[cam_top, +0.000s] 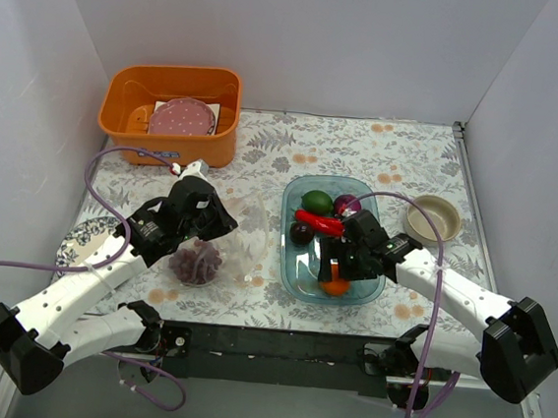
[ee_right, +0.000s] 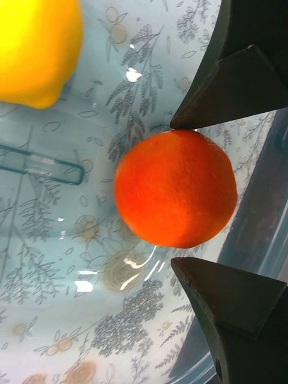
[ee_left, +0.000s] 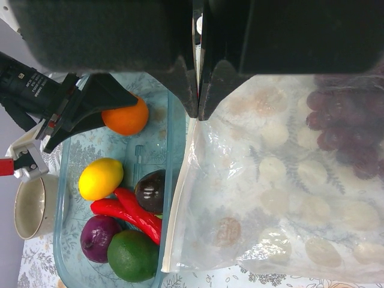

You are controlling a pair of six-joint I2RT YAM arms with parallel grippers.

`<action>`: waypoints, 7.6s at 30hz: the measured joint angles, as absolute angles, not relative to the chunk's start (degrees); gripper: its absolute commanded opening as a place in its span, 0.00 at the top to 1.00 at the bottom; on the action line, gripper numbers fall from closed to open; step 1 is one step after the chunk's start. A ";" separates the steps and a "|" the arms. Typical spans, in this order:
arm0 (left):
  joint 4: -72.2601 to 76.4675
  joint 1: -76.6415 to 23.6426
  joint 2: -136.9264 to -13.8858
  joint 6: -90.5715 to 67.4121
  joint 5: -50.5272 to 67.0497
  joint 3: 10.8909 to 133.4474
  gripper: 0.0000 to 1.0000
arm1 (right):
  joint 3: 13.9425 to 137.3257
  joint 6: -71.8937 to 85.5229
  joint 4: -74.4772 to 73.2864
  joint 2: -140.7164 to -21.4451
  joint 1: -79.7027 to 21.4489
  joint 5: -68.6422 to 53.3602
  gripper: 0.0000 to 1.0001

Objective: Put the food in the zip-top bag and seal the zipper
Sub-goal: Pick up the fake fruit from the bin, then place the fake fruit in the zipper food storage bag, then pick up the fake fruit from the bin.

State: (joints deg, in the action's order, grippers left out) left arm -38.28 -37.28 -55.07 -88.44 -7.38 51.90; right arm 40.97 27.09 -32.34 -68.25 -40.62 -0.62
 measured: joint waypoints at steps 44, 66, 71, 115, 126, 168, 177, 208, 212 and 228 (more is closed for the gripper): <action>-38.68 -37.28 -53.69 -88.29 -6.37 51.27 1.00 | 54.04 37.91 -3.16 -78.63 -46.65 -12.93 0.43; -40.34 -37.28 -50.81 -89.17 -5.67 51.35 1.00 | 63.07 36.60 0.01 -89.62 -52.23 -11.44 0.02; -40.38 -37.28 -50.81 -89.30 -6.20 51.40 1.00 | 62.96 35.38 -4.49 -84.84 -52.21 -5.54 0.02; -40.21 -37.28 -51.27 -89.34 -5.50 51.37 1.00 | 53.04 36.77 -30.09 -80.44 -33.15 21.34 0.20; -40.21 -37.28 -51.27 -89.32 -5.48 51.37 1.00 | 52.99 35.33 -28.45 -82.37 -32.25 21.26 0.17; -38.57 -37.28 -53.06 -88.71 -4.25 50.94 1.00 | 42.33 23.51 -23.62 -74.17 -32.05 8.80 0.13; -38.52 -37.28 -53.06 -88.73 -4.01 50.92 1.00 | 42.33 21.12 -26.09 -70.15 -32.23 5.67 0.13; -37.47 -37.28 -54.65 -88.73 -2.68 50.92 1.00 | 41.43 21.26 -31.57 -69.58 -32.42 5.65 0.46; -37.50 -37.28 -54.61 -88.73 -2.70 50.92 1.00 | 41.45 21.28 -31.57 -69.58 -32.42 5.50 0.53; -37.71 -37.28 -54.61 -88.75 -2.72 50.92 1.00 | 40.73 33.26 -16.10 -59.75 -33.71 -8.93 0.57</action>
